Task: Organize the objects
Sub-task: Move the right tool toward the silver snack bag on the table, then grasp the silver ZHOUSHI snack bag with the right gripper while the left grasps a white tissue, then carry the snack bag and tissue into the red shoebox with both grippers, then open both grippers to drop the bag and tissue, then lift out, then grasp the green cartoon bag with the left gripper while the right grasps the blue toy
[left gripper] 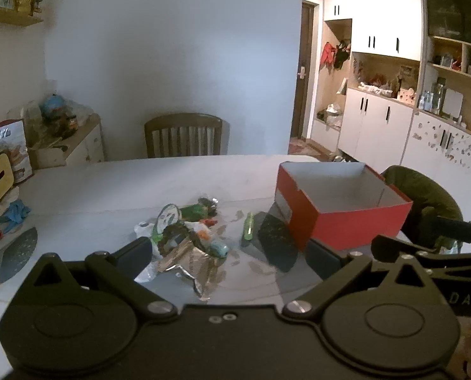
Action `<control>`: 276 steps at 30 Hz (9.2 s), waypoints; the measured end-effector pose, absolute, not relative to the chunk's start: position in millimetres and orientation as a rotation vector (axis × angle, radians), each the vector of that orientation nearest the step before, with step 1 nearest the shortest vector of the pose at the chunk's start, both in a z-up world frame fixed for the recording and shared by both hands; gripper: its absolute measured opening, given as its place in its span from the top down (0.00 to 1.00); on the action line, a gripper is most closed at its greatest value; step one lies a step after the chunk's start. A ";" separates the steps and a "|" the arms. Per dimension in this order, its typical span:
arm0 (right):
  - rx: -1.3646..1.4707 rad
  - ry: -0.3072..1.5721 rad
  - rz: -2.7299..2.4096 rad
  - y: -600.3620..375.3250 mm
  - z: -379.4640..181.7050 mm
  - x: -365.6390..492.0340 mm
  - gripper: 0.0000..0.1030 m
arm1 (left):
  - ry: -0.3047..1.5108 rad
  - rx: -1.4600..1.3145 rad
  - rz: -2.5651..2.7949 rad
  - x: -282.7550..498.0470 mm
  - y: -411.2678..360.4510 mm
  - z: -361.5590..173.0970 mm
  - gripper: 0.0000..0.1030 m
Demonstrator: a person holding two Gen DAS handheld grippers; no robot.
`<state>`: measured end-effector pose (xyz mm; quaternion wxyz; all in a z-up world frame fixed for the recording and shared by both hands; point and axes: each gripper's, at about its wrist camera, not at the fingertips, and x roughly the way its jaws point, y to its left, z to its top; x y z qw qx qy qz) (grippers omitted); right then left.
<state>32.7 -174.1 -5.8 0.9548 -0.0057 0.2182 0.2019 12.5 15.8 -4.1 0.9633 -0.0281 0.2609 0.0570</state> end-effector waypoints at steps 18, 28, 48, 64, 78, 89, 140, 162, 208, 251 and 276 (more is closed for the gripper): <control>-0.092 0.510 0.445 -90.5 -20.0 83.3 0.00 | 0.605 -0.147 0.070 79.2 106.4 -36.5 0.01; -0.218 0.545 0.616 -29.7 -41.8 121.5 0.00 | 0.711 -0.133 0.104 119.3 165.7 -86.0 0.01; -0.465 0.729 0.718 41.5 -128.8 166.5 0.12 | 0.893 -0.166 0.076 159.6 211.5 -148.2 0.10; -0.491 0.786 0.724 61.7 -142.7 173.0 0.48 | 0.903 -0.255 -0.023 164.7 207.7 -155.9 0.43; -0.417 0.846 0.646 49.7 -136.7 164.5 0.51 | 0.898 -0.333 -0.056 156.4 205.6 -149.2 0.68; -0.274 0.848 0.590 23.5 -96.6 155.8 0.51 | 0.828 -0.338 -0.114 147.3 199.5 -107.8 0.68; -0.157 0.860 0.374 -259.2 -48.7 377.0 0.51 | 0.902 -0.056 -0.214 385.9 -124.0 -44.1 0.68; -0.324 1.114 0.400 -240.4 -130.4 427.4 0.51 | 1.157 0.040 -0.157 461.8 -150.4 -133.1 0.68; -0.112 0.928 0.494 -288.3 -56.2 384.6 0.39 | 0.976 -0.012 -0.175 385.6 -143.1 -48.8 0.38; 0.046 0.672 0.544 -218.2 10.7 238.2 0.18 | 0.613 -0.075 -0.157 203.4 -9.8 19.2 0.03; 0.000 0.684 0.569 -108.5 -9.0 197.1 0.17 | 0.658 -0.193 -0.031 172.4 132.9 -21.5 0.00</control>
